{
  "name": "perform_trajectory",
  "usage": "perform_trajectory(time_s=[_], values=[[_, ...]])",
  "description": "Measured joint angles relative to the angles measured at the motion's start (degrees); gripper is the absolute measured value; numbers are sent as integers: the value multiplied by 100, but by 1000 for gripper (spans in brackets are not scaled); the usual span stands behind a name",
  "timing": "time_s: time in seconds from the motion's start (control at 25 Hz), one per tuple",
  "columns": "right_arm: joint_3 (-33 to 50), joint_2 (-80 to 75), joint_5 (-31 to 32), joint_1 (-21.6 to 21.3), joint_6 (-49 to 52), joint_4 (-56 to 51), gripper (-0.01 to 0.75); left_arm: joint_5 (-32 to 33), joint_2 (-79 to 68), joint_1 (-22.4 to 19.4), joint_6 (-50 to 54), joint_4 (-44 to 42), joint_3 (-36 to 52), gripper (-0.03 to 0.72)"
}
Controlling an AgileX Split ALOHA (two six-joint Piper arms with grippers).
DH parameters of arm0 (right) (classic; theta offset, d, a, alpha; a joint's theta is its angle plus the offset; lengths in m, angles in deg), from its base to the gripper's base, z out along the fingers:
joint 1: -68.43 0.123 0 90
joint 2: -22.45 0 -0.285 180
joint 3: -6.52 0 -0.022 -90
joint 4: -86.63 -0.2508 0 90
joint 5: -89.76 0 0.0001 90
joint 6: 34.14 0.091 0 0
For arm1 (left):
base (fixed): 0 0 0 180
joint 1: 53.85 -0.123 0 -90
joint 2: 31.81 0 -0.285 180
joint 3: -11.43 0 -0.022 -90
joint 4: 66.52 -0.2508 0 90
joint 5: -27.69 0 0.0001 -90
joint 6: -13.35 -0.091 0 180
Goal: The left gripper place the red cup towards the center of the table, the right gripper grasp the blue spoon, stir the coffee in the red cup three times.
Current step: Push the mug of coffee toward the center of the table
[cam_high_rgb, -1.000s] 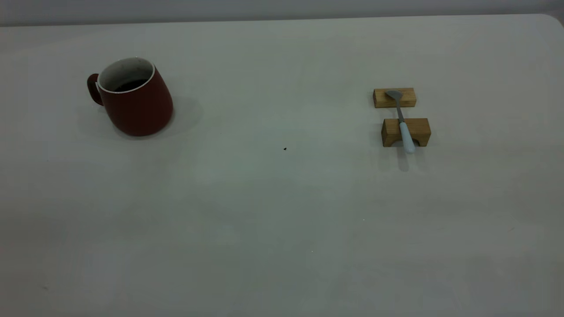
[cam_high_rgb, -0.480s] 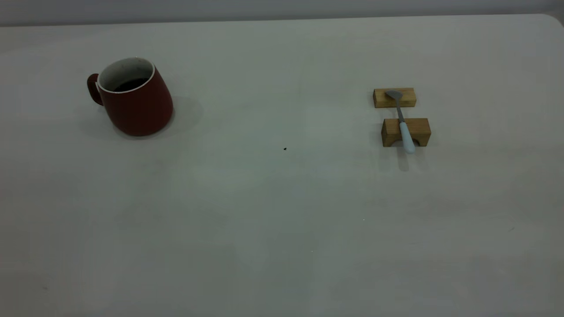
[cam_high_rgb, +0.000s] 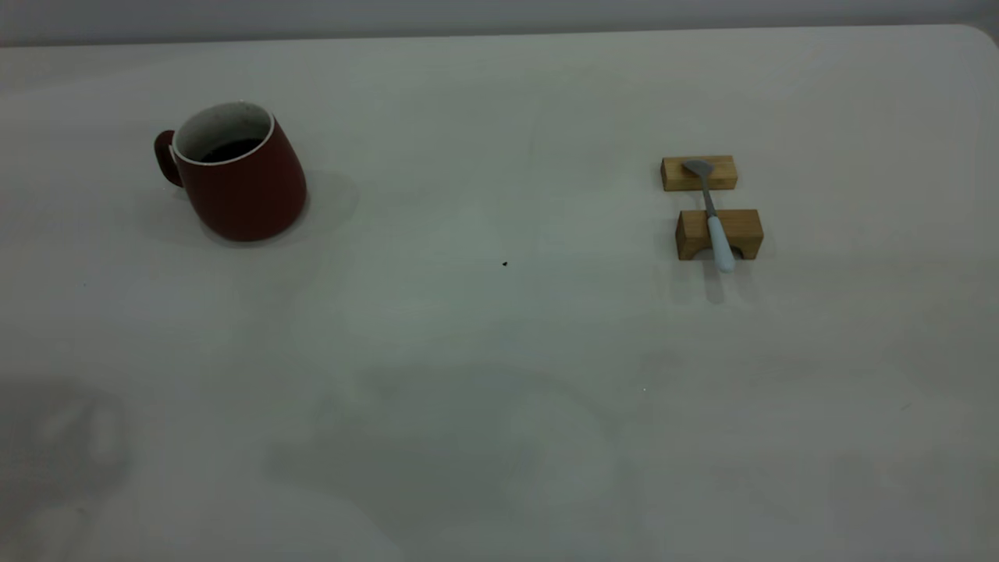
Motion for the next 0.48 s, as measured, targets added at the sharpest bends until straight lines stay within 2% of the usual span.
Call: perform_trajectory(time_s=[0.28, 0.48], values=[[0, 0, 0, 0, 0, 0, 237, -114, -2304, 0, -101, -354, -1487, 449], [0, 0, 0, 0, 0, 0, 237, 244, -3763, -157, -127, -1014, -2796, 449]])
